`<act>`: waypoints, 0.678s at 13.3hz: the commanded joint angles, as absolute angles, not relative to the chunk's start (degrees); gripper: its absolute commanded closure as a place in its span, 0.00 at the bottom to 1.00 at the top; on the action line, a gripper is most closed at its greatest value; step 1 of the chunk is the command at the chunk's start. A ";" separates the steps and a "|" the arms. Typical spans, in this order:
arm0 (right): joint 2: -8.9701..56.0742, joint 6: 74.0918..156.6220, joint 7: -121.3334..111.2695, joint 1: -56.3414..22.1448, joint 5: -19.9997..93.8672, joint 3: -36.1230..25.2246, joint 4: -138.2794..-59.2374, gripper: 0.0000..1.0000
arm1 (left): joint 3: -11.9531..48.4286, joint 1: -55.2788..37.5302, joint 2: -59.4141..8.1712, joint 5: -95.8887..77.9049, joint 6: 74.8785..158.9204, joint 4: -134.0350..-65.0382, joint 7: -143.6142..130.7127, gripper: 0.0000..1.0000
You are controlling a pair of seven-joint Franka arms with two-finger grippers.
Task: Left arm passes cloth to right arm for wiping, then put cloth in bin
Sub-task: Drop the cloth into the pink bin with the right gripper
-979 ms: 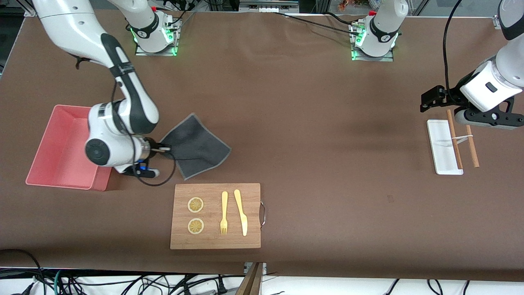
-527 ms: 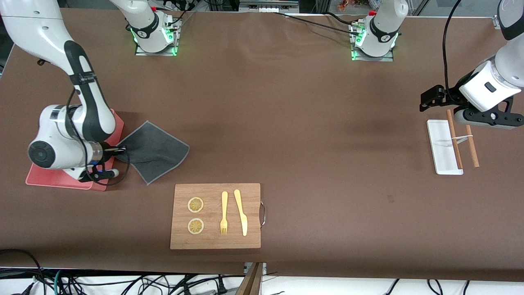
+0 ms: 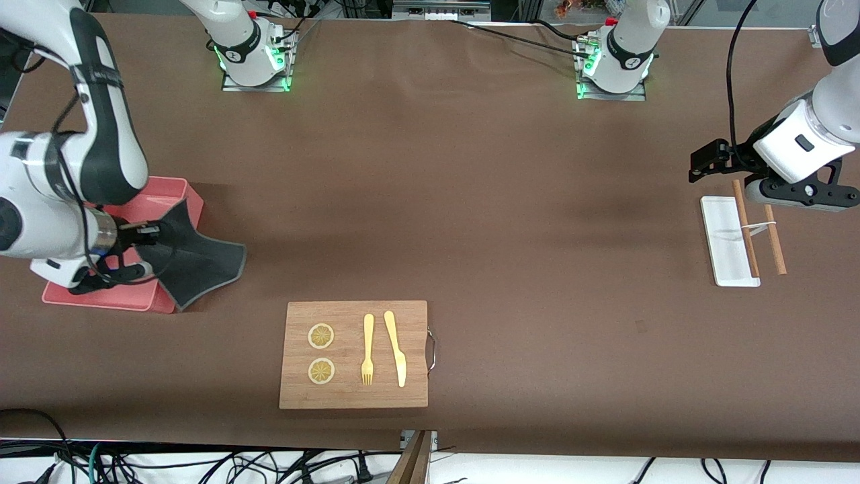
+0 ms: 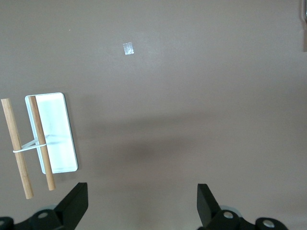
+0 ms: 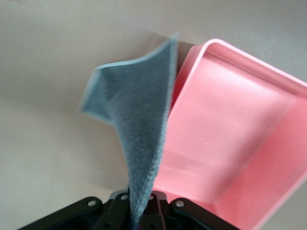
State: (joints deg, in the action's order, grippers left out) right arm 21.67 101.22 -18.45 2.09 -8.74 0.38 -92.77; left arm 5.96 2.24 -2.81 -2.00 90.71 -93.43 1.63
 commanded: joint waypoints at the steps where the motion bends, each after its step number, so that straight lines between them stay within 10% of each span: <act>1: 16.10 96.87 -22.40 2.29 -11.68 0.70 -93.16 1.00 | 5.98 2.20 -3.34 -1.41 89.30 -91.85 1.32 0.00; 9: 4.84 91.14 -33.30 2.29 -12.22 -5.09 -95.53 1.00 | 5.98 2.37 -3.25 -1.41 88.94 -91.93 1.41 0.00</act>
